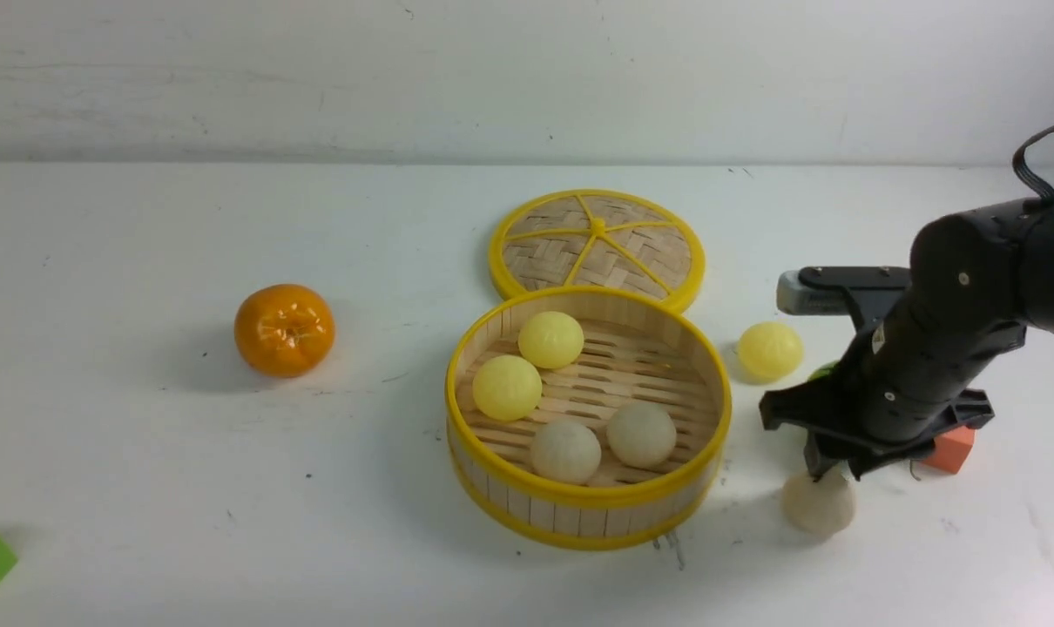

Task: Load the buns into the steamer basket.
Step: Use the right arm to grab a steamed stuffed bun, then use the right arm to put the steamed stuffed bun into the steamer

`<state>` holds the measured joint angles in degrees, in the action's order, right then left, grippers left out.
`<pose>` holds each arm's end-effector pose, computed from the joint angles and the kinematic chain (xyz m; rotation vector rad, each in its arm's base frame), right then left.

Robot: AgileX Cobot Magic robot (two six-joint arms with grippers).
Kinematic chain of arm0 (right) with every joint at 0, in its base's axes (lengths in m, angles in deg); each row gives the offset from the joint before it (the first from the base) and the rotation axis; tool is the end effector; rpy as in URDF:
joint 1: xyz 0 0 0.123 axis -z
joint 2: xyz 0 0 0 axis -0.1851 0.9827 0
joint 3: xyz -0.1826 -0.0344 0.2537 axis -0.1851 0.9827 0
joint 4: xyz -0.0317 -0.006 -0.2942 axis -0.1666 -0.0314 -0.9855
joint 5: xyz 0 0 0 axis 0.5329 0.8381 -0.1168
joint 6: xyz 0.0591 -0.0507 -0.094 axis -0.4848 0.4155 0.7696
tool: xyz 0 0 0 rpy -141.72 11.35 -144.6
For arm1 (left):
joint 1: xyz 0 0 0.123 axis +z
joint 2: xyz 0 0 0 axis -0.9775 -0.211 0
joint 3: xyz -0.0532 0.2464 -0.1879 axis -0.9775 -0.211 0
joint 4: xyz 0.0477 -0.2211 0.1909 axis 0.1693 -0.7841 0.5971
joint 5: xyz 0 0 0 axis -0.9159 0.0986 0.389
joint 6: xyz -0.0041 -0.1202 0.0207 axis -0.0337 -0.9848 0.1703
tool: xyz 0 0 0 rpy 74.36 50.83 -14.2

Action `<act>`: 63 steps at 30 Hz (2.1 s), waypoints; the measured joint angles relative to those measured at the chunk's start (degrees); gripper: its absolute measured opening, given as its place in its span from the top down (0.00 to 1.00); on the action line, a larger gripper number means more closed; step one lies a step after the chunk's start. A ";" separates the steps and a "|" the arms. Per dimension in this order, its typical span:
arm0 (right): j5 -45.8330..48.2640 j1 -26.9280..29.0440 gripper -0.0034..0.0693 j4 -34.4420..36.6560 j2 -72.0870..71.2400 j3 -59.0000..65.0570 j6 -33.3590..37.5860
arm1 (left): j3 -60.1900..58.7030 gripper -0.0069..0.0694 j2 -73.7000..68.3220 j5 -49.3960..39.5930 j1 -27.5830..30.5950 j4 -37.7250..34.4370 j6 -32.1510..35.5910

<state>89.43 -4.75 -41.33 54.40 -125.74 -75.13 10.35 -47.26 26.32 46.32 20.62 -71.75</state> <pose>0.3897 0.1107 0.1813 -0.0106 2.8332 0.1578 0.0917 -0.0575 0.1896 0.1931 1.6670 -0.6753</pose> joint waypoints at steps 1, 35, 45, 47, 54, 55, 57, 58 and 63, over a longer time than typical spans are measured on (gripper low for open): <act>0.25 0.00 0.57 0.16 -0.55 -0.12 0.13 | 0.00 0.79 0.00 0.00 0.00 0.00 0.00; 7.19 -1.85 0.95 6.01 -2.82 -4.05 8.56 | 0.00 0.76 0.00 0.00 0.00 0.00 0.00; 2.33 -7.30 0.94 14.50 2.50 -19.13 13.61 | 0.00 0.75 0.00 0.00 0.00 0.00 0.00; 1.62 -7.30 0.94 15.98 5.85 -21.32 15.10 | 0.00 0.74 0.00 0.00 0.00 0.00 0.00; 1.10 -7.41 0.94 25.39 15.07 -26.07 21.39 | 0.00 0.73 0.00 0.00 0.00 0.00 0.00; 0.92 -7.41 0.94 25.96 15.74 -26.16 22.01 | 0.00 0.73 0.00 0.00 0.00 0.00 0.00; 0.80 -7.41 0.94 26.67 17.17 -26.23 22.27 | 0.00 0.73 0.00 0.00 0.00 0.00 0.00; 0.73 -7.41 0.93 26.70 17.61 -26.23 22.39 | 0.00 0.73 0.00 0.00 0.00 0.00 0.00; -0.82 -7.41 0.92 25.93 18.92 -26.36 22.52 | 0.00 0.72 0.00 0.00 0.00 0.00 0.00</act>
<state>88.61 -12.16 -15.39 73.32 -152.10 -52.60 10.35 -47.26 26.32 46.32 20.62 -71.75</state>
